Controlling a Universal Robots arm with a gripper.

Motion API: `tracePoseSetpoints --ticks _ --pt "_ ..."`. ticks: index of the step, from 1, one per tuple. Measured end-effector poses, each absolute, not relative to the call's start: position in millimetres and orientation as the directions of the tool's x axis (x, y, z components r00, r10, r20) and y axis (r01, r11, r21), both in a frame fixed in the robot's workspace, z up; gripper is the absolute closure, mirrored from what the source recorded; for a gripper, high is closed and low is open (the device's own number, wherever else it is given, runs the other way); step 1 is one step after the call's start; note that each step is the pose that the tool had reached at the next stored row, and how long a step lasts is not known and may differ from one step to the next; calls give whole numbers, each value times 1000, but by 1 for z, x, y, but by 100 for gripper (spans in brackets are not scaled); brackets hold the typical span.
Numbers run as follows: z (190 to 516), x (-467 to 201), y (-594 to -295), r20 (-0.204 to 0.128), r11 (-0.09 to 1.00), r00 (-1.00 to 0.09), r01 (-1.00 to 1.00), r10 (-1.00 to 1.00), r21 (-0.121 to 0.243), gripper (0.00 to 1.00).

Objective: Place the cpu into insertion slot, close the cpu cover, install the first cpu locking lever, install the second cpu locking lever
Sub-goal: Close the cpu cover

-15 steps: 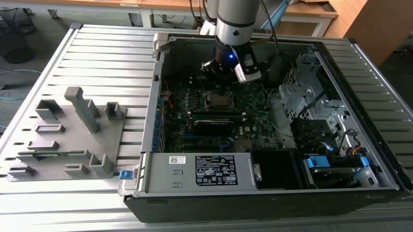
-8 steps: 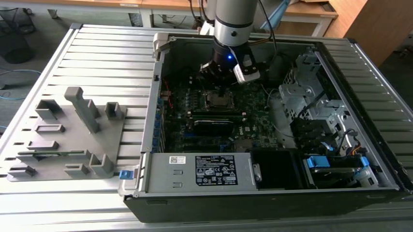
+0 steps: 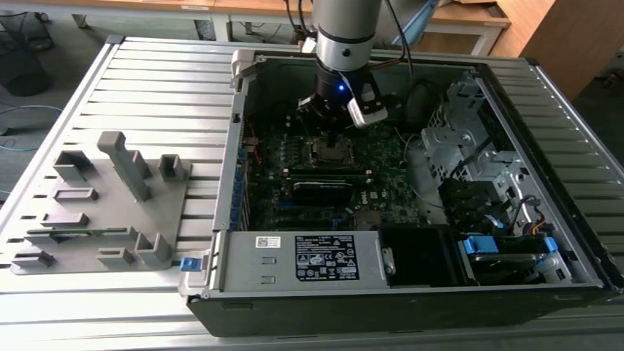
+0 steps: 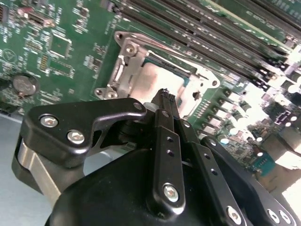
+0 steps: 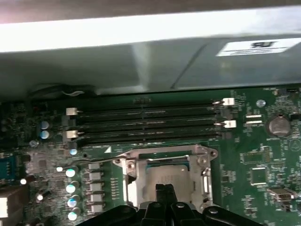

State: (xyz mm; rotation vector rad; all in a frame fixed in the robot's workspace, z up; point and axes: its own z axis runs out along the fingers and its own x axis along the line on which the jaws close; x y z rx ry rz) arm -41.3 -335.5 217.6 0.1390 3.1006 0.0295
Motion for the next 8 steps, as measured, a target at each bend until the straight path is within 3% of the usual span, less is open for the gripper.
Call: tracePoseSetpoints --ticks 8 --pt "216 -57 -335 -39 997 -996 80 81 21 89"
